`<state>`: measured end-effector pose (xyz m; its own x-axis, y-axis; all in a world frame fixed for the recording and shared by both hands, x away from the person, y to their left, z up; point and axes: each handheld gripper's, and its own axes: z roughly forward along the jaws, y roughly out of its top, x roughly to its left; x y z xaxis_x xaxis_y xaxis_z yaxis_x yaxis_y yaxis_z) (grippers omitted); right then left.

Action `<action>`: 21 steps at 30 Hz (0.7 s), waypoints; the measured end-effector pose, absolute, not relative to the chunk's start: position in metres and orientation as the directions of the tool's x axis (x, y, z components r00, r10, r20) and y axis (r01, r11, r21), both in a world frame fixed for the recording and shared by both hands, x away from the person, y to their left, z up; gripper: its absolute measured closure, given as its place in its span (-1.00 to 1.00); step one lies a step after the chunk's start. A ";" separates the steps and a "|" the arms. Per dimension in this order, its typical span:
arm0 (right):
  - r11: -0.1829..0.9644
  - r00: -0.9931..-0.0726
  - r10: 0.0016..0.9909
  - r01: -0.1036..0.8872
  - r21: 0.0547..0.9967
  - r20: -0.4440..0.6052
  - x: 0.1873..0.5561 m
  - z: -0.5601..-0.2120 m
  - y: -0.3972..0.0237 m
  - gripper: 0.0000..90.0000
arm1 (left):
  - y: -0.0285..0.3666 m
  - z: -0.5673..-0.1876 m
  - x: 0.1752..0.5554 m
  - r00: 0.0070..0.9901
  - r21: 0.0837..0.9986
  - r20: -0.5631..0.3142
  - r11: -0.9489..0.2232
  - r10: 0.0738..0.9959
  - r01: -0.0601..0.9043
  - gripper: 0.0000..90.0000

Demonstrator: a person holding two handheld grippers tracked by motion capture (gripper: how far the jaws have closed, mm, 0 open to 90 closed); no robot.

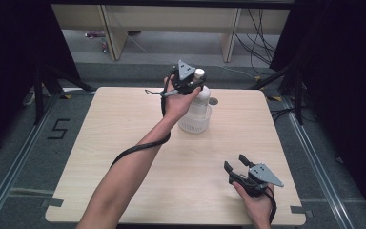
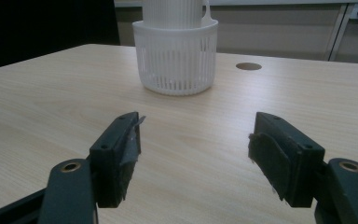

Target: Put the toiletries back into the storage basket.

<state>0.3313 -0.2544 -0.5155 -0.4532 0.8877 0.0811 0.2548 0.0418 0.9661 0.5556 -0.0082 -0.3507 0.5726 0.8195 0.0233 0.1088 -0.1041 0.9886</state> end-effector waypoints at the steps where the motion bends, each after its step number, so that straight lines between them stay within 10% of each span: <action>1: 0.041 -0.453 0.888 0.254 0.966 0.081 0.331 -0.515 -0.254 -0.26 | -0.008 -0.352 0.556 0.572 0.989 0.022 -0.103 0.820 0.109 0.32; 21: 0.076 -0.461 0.887 0.228 0.971 0.039 0.333 -0.516 -0.256 -0.26 | -0.005 -0.363 0.559 0.565 0.987 0.011 -0.100 0.825 0.126 0.32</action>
<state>0.3326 -0.2558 -0.5157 -0.4607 0.8867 0.0391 0.2284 0.0759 0.9706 0.5588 -0.0050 -0.3626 0.5648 0.8252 0.0109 0.1264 -0.0995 0.9870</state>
